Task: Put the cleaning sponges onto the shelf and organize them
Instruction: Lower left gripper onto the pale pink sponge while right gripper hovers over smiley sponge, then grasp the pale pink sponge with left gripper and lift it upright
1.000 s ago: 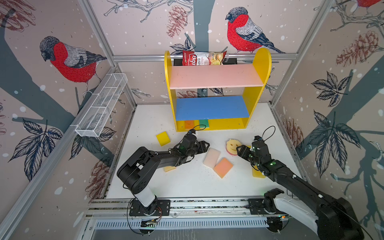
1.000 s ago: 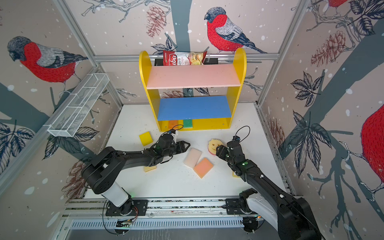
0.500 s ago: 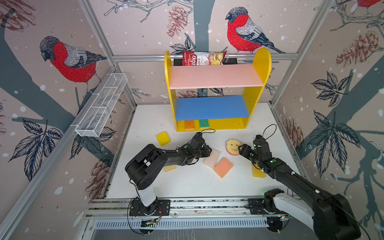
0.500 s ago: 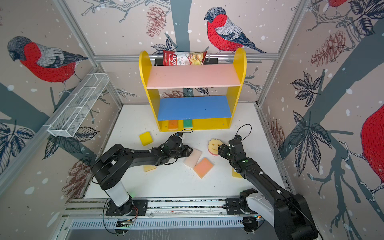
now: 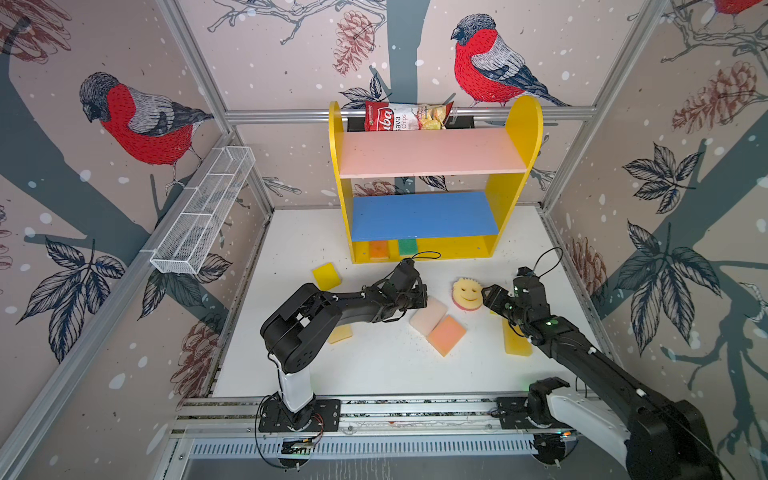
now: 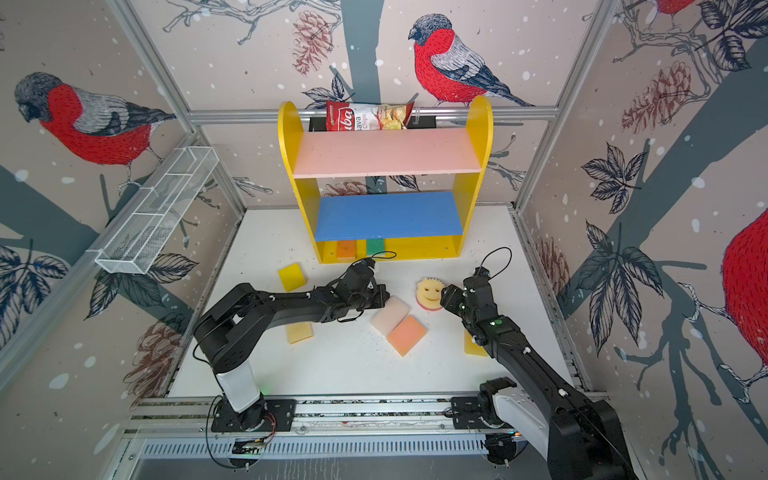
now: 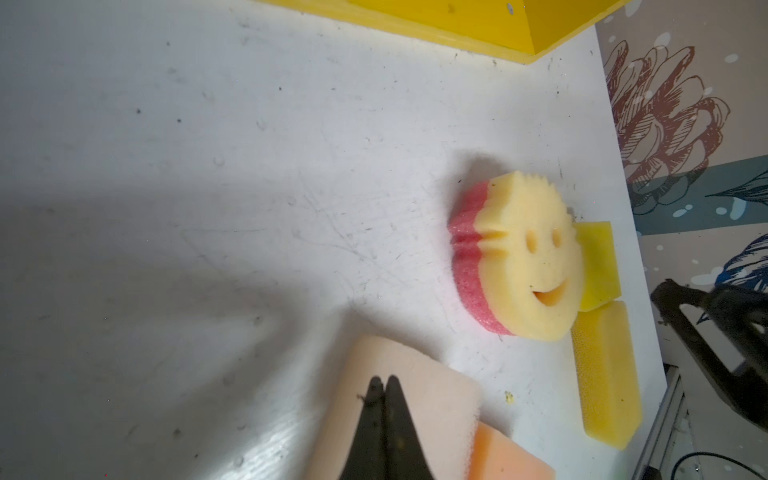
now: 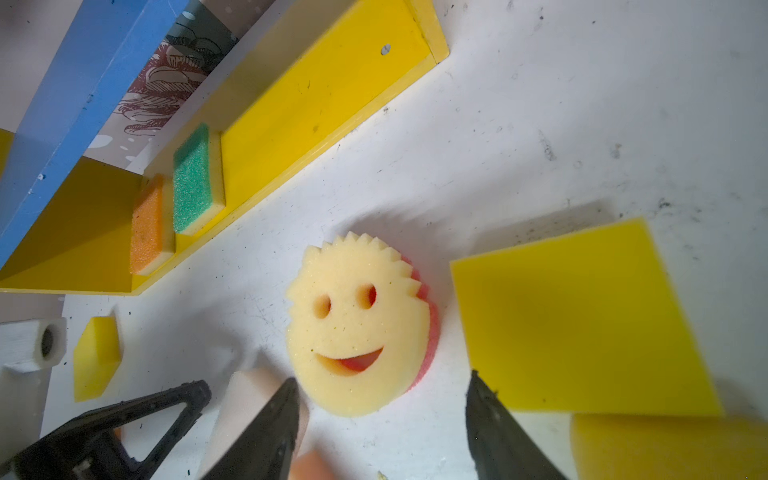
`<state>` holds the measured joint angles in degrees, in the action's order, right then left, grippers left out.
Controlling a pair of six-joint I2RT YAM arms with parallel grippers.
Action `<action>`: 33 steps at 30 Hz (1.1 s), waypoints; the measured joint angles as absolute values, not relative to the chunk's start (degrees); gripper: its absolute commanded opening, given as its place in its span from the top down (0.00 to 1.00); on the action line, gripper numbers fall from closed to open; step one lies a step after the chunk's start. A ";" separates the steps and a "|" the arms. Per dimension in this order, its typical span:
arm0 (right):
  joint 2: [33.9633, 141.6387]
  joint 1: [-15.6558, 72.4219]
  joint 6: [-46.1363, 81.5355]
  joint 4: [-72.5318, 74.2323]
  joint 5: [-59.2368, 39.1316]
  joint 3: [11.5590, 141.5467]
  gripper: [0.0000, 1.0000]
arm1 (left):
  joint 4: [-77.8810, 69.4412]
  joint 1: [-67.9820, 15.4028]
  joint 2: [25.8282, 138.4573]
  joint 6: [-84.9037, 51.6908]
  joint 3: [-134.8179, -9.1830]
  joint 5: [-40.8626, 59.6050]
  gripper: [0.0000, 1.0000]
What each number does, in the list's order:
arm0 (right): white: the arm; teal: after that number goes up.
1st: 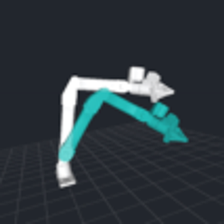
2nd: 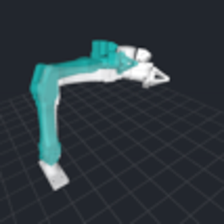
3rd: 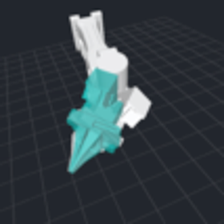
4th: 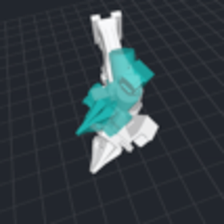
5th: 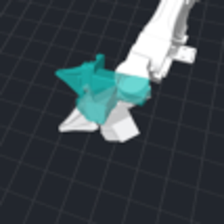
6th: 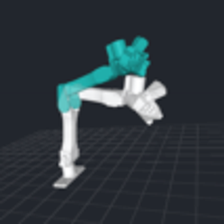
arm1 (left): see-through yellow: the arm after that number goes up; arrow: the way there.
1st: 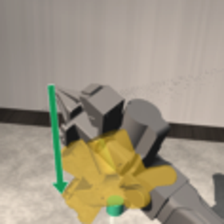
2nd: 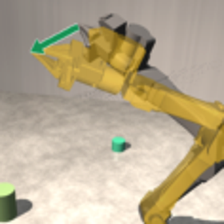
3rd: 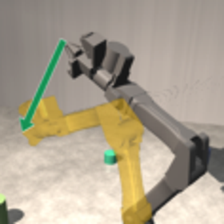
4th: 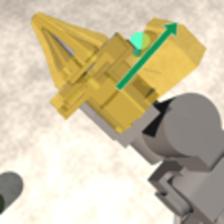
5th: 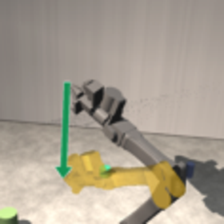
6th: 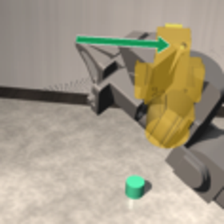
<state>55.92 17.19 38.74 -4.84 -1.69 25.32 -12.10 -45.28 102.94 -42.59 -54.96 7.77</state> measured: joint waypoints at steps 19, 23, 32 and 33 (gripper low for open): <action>63.68 15.05 37.71 -2.59 -4.64 26.46 0.36 | -4.01 -49.10 98.37 -37.54 -53.23 2.35 0.45; 64.97 14.70 37.67 -2.20 -5.06 26.50 0.36 | -3.36 -49.32 99.07 -37.54 -52.42 1.43 0.62; 65.54 14.35 37.65 -1.48 -5.63 26.63 0.36 | -5.02 -49.95 103.39 -38.24 -53.60 2.04 0.76; 65.56 14.20 37.65 -1.43 -5.78 26.63 0.36 | -5.41 -50.06 103.79 -38.33 -53.87 2.61 0.84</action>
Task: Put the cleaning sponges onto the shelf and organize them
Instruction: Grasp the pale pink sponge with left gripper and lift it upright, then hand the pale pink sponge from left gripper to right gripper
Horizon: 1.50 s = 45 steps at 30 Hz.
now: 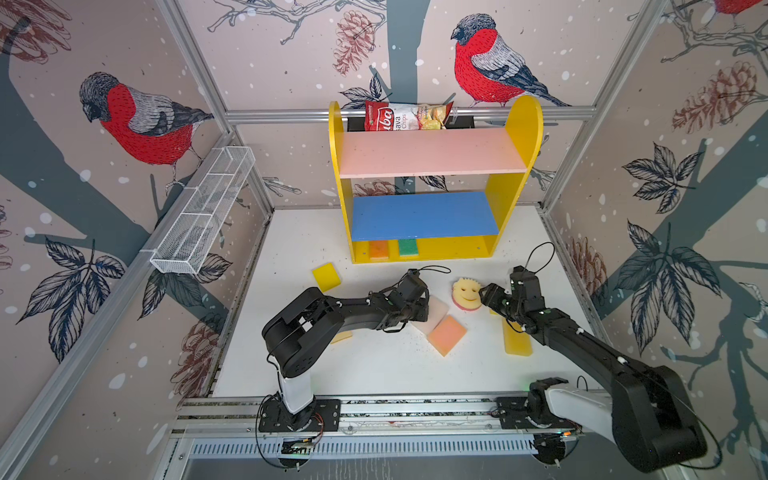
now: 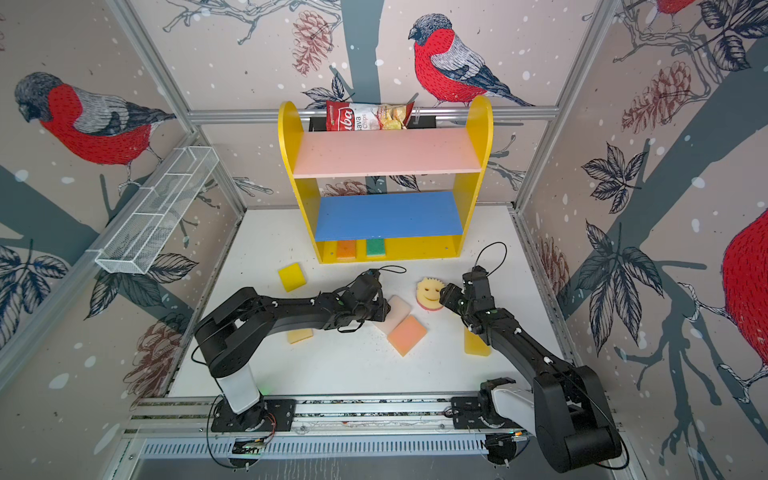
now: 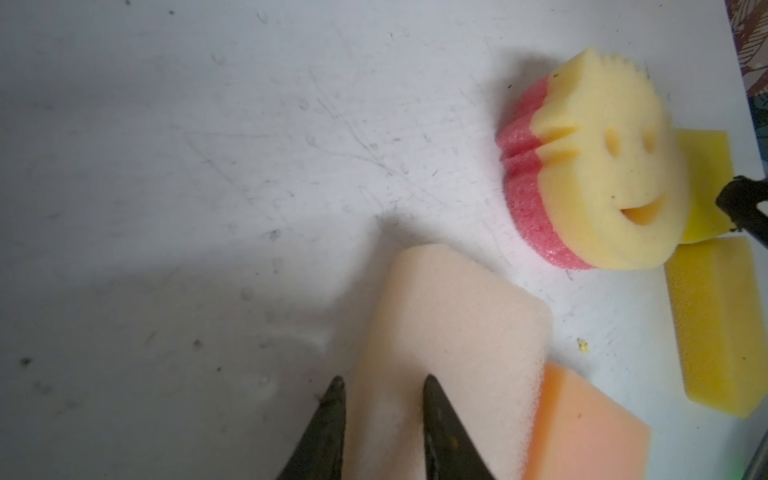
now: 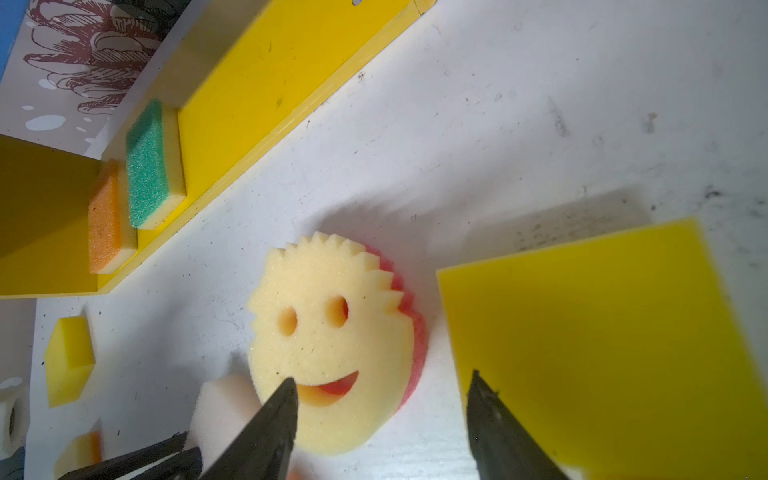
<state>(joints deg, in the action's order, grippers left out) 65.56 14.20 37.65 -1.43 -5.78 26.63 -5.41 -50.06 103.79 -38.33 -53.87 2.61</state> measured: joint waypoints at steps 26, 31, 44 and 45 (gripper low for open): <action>81.38 20.47 37.78 2.15 -7.68 33.12 0.36 | 2.90 -44.14 84.44 -42.17 -51.07 -9.85 1.00; 88.82 30.61 39.51 4.78 -7.31 38.04 0.41 | 4.64 -43.31 80.03 -42.11 -50.65 -12.88 1.00; 102.04 49.47 44.80 11.11 -9.13 51.40 0.36 | 6.02 -42.50 70.98 -41.76 -47.16 -20.12 1.00; 101.10 49.39 44.84 11.46 -9.26 51.20 0.35 | 6.35 -42.50 70.70 -41.74 -47.16 -20.45 1.00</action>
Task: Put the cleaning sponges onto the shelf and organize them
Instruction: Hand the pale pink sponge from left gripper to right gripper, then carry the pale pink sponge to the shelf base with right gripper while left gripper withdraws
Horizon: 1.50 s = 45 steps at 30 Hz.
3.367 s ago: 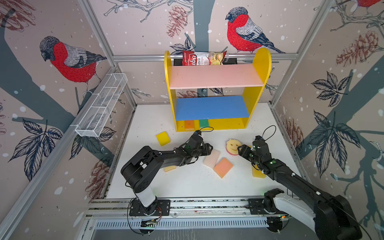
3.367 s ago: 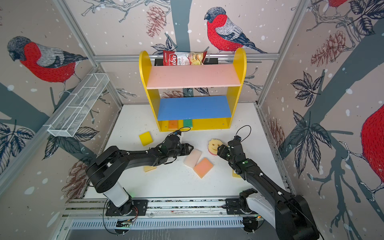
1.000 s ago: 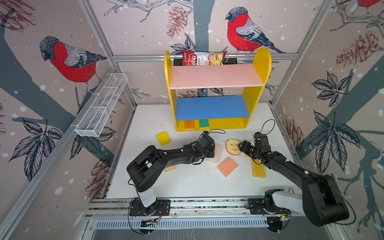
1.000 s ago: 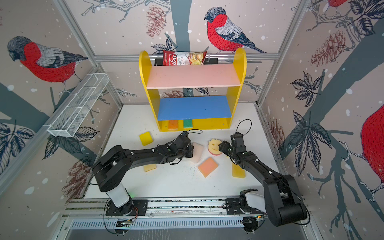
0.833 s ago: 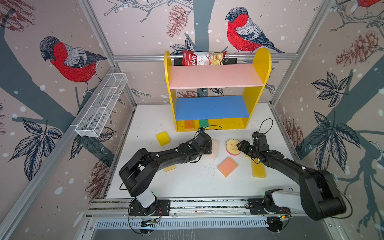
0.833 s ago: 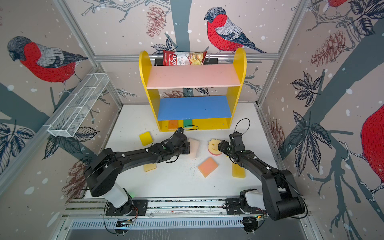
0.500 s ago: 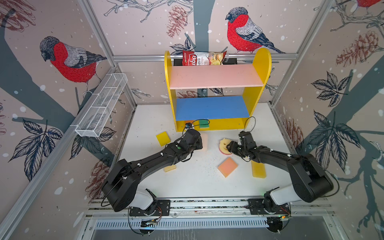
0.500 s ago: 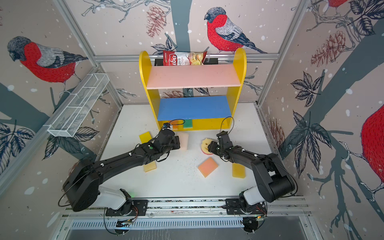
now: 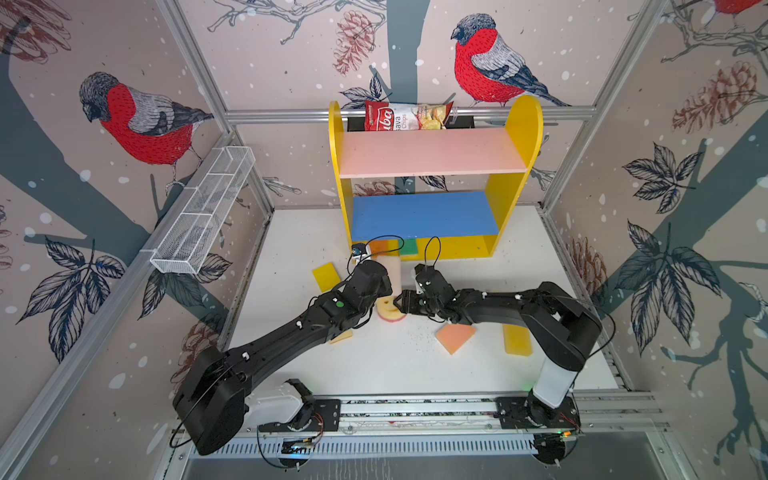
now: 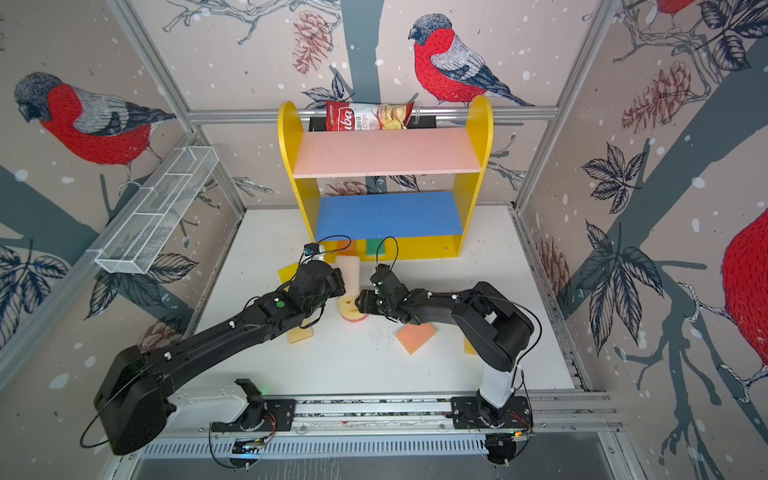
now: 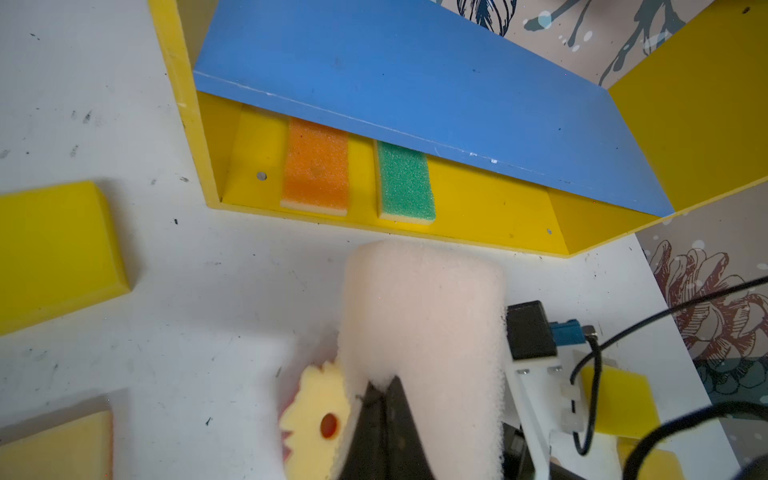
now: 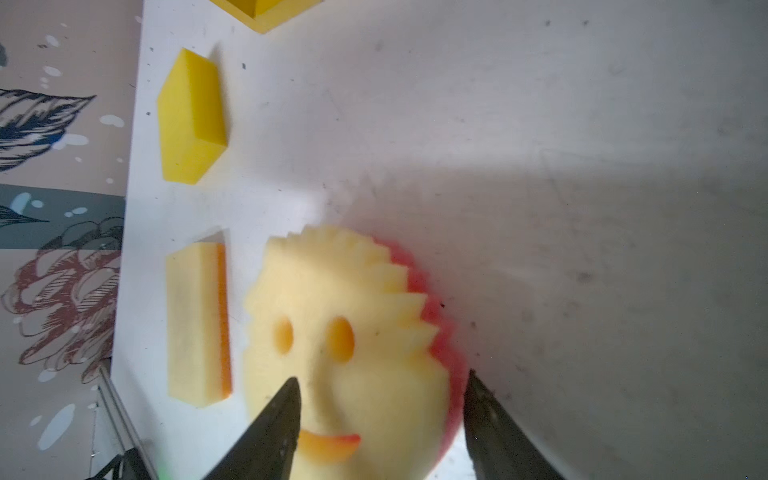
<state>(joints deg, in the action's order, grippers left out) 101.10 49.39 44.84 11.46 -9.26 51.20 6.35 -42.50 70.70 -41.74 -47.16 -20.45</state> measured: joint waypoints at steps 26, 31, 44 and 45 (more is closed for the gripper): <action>70.19 43.09 41.93 17.52 -15.11 35.46 0.32 | -0.89 -42.00 76.71 -45.10 -47.97 -13.15 1.00; 75.13 44.95 41.82 18.61 -15.31 37.74 0.39 | -4.05 -41.95 75.83 -45.69 -45.84 -9.87 1.00; 82.15 44.95 41.80 22.59 -16.45 42.15 0.94 | -6.39 -41.89 71.94 -46.63 -42.81 -9.41 1.00; 82.24 44.95 41.80 22.59 -16.45 42.35 0.99 | -6.59 -41.85 71.79 -46.72 -42.70 -9.52 0.96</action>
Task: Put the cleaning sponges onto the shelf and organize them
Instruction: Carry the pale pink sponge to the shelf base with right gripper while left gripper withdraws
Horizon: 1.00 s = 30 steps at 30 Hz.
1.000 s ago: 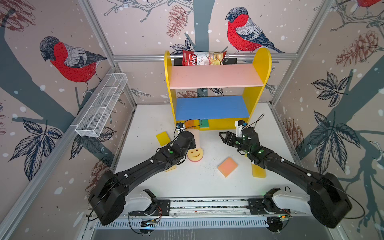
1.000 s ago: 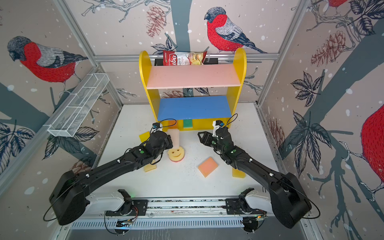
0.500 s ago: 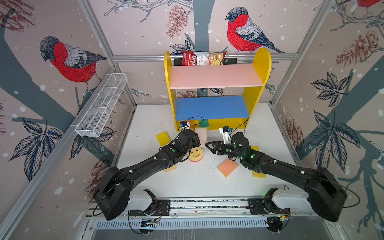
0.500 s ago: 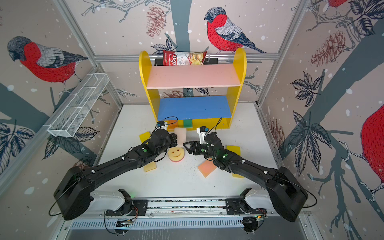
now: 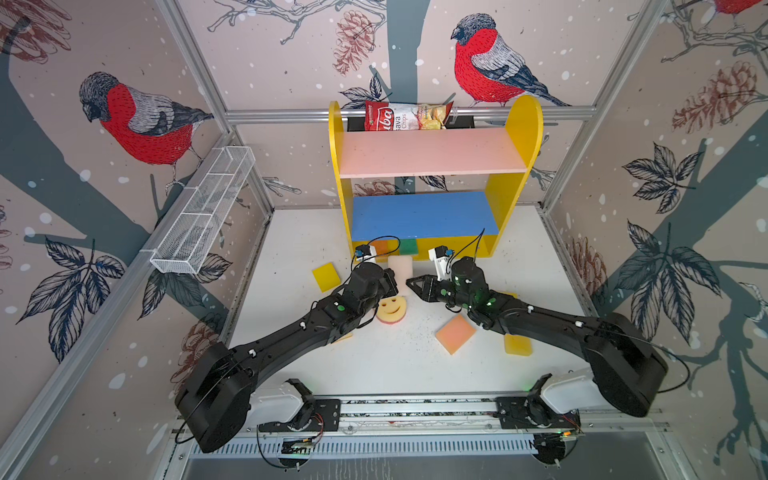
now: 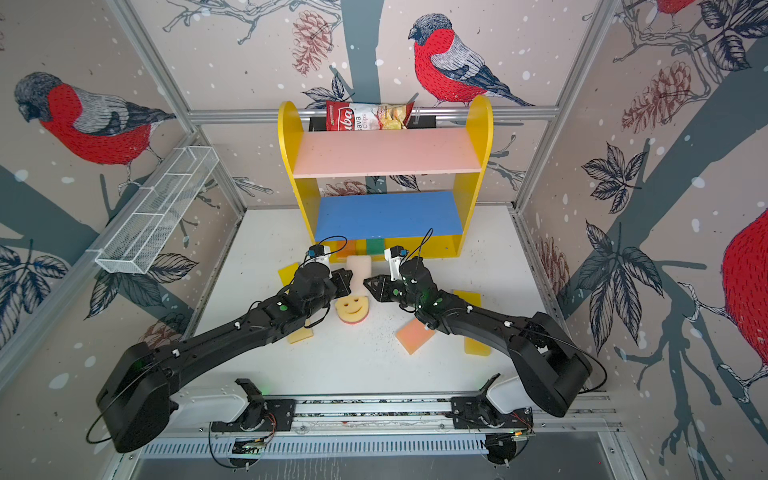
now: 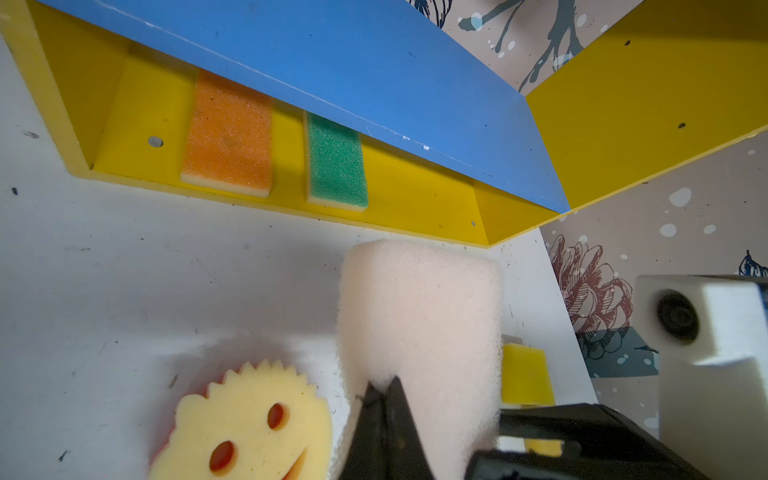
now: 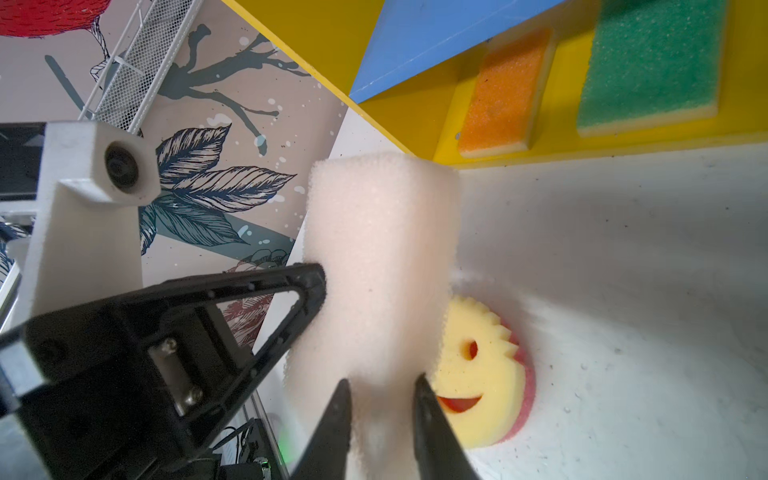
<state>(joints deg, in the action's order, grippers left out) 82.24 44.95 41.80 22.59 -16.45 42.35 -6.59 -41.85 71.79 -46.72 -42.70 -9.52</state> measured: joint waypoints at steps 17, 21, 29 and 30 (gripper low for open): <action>78.54 32.69 34.06 10.55 -13.23 42.48 1.00 | -1.74 -41.39 56.93 -47.79 -37.04 -22.09 0.15; 77.54 30.41 31.97 6.96 -12.12 40.95 1.00 | 0.43 -40.99 53.10 -47.83 -35.79 -26.13 0.10; 78.54 28.64 26.85 1.96 -4.25 41.30 1.00 | 2.35 -40.23 51.27 -48.01 -34.83 -29.02 0.10; 79.00 28.64 26.50 1.78 -3.22 41.54 1.00 | 2.35 -40.23 51.46 -48.01 -34.79 -28.99 0.10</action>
<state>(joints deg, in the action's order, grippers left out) 79.00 28.64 26.50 1.78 -3.22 41.54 2.35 -40.23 51.46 -48.01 -34.79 -28.99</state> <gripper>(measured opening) 0.049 0.906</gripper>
